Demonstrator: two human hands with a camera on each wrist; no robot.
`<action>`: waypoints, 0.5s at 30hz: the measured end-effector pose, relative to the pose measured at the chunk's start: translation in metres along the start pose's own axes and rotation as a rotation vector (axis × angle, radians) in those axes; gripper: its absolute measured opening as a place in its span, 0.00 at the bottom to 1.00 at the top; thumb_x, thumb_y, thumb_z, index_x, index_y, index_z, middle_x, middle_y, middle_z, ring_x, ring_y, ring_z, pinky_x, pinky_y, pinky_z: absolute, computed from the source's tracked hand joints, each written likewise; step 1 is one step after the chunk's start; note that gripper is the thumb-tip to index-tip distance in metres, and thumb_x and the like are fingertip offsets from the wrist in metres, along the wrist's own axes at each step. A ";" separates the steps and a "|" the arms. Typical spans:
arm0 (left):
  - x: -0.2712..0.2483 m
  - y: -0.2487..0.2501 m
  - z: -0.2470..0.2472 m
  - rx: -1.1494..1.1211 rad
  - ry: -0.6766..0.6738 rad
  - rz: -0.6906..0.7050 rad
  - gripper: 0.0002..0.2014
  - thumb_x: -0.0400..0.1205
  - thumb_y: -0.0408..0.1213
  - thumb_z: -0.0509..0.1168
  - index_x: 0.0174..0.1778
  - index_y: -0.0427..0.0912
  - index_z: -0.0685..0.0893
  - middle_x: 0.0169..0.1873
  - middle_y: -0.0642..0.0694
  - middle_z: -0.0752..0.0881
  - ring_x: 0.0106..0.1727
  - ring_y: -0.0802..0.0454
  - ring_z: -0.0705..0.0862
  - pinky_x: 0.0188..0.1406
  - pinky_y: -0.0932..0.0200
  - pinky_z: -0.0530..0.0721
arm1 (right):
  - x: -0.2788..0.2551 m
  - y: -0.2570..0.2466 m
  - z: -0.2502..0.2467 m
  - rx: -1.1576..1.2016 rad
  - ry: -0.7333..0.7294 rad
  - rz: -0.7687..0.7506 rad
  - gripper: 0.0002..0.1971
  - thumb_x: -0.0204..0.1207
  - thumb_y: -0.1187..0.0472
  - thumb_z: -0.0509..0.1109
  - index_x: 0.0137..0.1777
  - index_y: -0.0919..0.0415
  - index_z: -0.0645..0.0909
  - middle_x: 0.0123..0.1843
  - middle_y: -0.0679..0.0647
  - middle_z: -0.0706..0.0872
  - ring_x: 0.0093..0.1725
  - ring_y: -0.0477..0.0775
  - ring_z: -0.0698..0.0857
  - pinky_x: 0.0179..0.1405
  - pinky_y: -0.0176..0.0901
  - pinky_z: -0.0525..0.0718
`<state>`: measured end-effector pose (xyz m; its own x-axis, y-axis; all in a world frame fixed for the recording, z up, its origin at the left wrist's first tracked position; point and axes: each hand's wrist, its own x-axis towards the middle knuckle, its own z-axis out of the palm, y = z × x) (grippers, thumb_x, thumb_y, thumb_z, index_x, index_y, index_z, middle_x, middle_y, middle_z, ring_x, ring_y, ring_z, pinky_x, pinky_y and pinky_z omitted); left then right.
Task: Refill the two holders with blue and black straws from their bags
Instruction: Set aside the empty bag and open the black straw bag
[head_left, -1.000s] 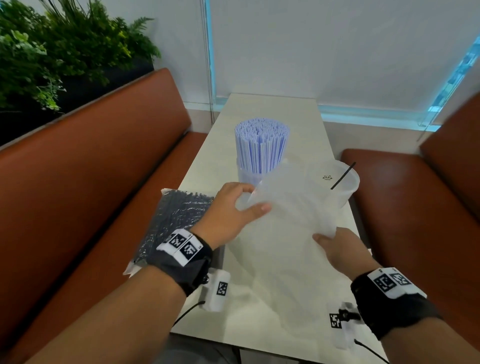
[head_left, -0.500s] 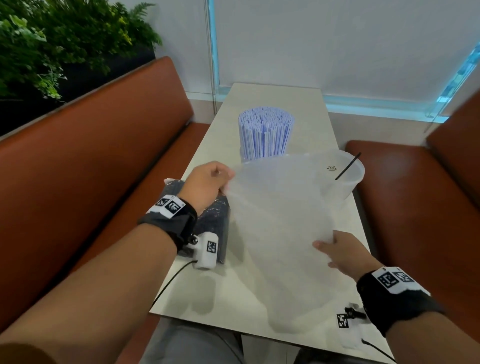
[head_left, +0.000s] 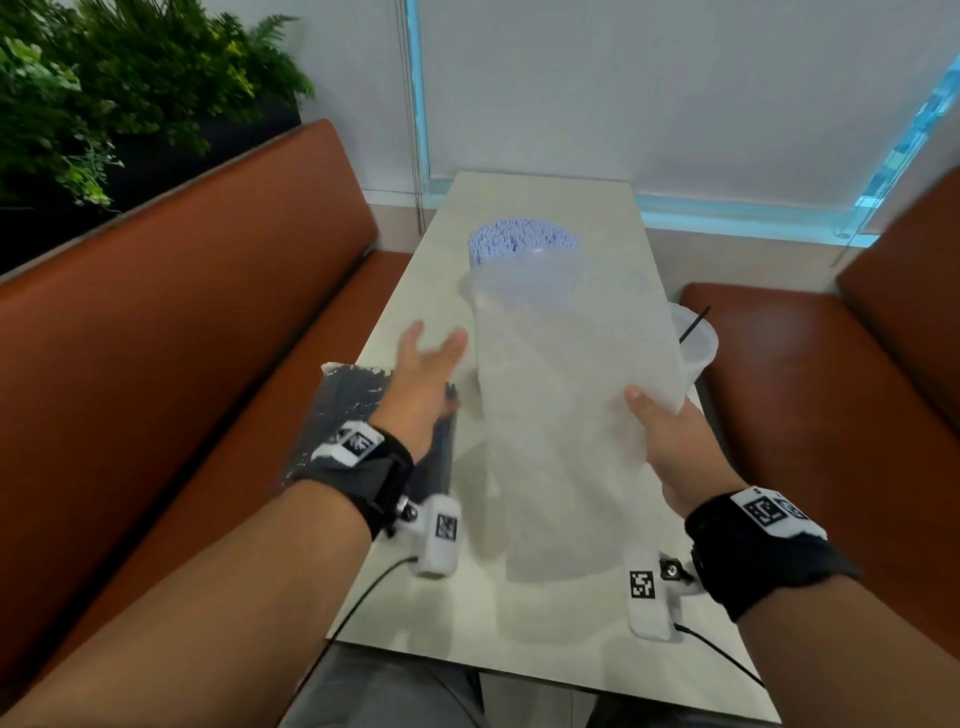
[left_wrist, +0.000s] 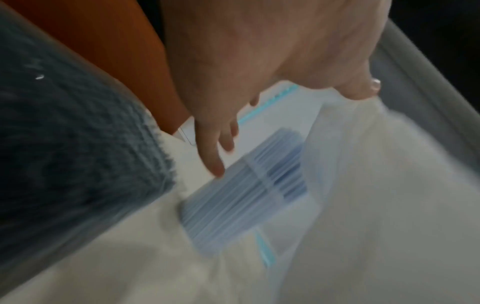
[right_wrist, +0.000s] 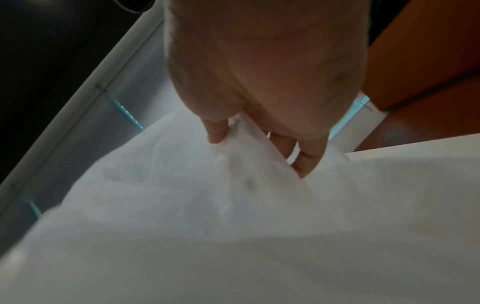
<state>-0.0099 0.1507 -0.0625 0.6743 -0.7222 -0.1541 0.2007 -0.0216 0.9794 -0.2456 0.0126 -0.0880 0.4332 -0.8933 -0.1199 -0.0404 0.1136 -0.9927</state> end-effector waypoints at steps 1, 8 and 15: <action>-0.008 -0.011 0.005 0.058 -0.100 -0.076 0.40 0.75 0.58 0.74 0.82 0.63 0.64 0.69 0.53 0.82 0.63 0.51 0.85 0.59 0.45 0.87 | 0.000 0.000 0.002 0.018 -0.004 -0.019 0.11 0.85 0.54 0.70 0.65 0.49 0.86 0.59 0.48 0.93 0.59 0.52 0.91 0.63 0.56 0.86; -0.034 -0.026 0.022 -0.087 -0.180 -0.005 0.32 0.73 0.80 0.51 0.66 0.71 0.82 0.60 0.57 0.91 0.58 0.55 0.90 0.45 0.59 0.88 | -0.004 -0.008 0.012 -0.042 0.110 -0.122 0.08 0.82 0.63 0.74 0.59 0.60 0.87 0.47 0.48 0.94 0.49 0.50 0.93 0.50 0.47 0.88; -0.035 -0.031 0.018 0.396 -0.226 0.078 0.10 0.78 0.45 0.74 0.54 0.50 0.90 0.48 0.51 0.93 0.48 0.52 0.91 0.51 0.53 0.89 | -0.002 -0.011 0.017 0.013 0.160 -0.130 0.08 0.82 0.61 0.73 0.59 0.56 0.86 0.48 0.52 0.94 0.44 0.51 0.93 0.43 0.45 0.89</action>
<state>-0.0527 0.1641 -0.0850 0.4962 -0.8637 -0.0888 -0.1612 -0.1922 0.9680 -0.2306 0.0204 -0.0763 0.2849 -0.9585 0.0081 0.0183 -0.0030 -0.9998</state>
